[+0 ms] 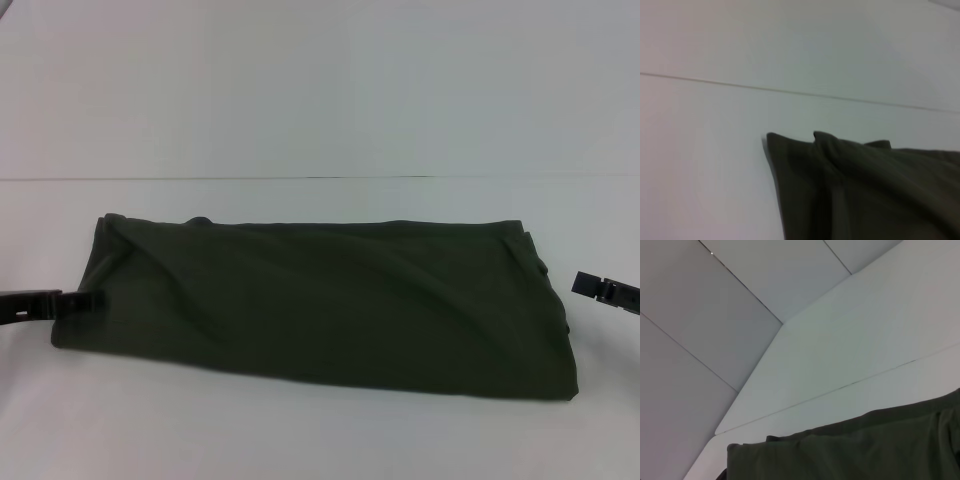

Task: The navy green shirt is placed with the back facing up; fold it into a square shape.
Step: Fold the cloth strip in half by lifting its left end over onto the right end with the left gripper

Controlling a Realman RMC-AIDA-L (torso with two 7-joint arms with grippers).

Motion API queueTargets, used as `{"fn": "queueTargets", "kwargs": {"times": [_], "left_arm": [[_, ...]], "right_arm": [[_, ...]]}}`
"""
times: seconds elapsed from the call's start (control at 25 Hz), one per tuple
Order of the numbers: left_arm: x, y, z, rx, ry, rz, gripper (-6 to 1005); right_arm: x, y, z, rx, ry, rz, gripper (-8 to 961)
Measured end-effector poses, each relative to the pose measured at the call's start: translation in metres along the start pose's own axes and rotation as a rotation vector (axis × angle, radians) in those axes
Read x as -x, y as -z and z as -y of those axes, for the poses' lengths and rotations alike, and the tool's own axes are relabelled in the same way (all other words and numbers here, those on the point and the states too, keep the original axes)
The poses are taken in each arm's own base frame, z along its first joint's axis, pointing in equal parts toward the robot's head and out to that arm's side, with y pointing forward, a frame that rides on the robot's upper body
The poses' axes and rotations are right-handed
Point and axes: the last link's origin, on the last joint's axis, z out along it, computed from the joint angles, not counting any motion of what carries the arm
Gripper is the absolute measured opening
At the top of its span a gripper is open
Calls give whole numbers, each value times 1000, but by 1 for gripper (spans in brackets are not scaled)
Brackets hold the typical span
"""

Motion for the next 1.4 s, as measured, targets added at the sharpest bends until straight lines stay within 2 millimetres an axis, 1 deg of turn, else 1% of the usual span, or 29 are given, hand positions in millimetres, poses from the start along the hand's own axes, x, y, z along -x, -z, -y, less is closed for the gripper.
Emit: {"fn": "queueTargets", "kwargs": {"times": [0.2,0.48,0.64,1.04,1.36,1.4], "left_arm": [[4,-5,-4,6,-20,32,764],[8,-4,-2,-9,-45,65,763],[10,-4,-5,10,-47,78,763],[9,-1,-9,55,-52,97,757],[8,0,-7,30,-77,116,750],[8,0,-7,30,-77,116,726]], "right_arm": [[1,-1,-1,3,3,0,945],[1,-2,-1,7,5,-6,944],[0,-4,-2,10,10,-17,944],[0,-6,-3,12,13,-21,944],[0,-7,-4,14,13,-22,944],[0,-7,-4,14,13,-21,944]]}}
